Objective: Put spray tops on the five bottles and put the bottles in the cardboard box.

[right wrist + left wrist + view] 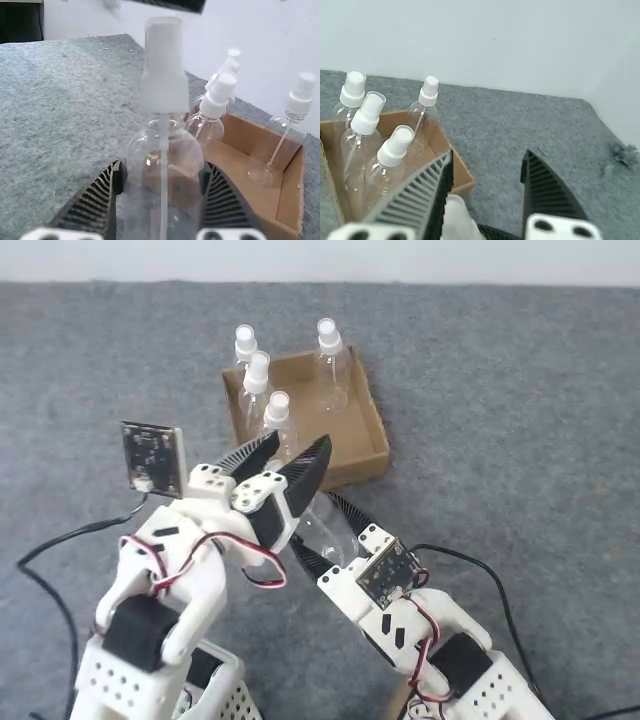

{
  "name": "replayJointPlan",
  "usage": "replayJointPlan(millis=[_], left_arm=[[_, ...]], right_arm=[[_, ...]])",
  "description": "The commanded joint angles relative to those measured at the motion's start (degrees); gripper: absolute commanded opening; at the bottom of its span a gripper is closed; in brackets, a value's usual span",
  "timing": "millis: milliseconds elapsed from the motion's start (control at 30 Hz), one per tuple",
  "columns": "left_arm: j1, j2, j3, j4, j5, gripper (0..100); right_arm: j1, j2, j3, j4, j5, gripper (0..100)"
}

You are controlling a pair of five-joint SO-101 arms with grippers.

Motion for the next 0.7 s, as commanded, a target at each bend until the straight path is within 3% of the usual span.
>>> replayJointPlan(millis=[0,333,667], left_arm=[[-1.76,-0.79,-6.37,2.2,-2.02,21],[-16.53,-0.79,-12.0,2.9,-3.43,21],[-21.71,-0.79,-5.05,2.11,-3.25,21]], right_arm=[[-0.4,-1.01,1.14,0.13,1.05,6.9],[-0.31,-1.01,1.14,0.13,1.05,6.9],[-0.4,-1.01,1.14,0.13,1.05,6.9]])
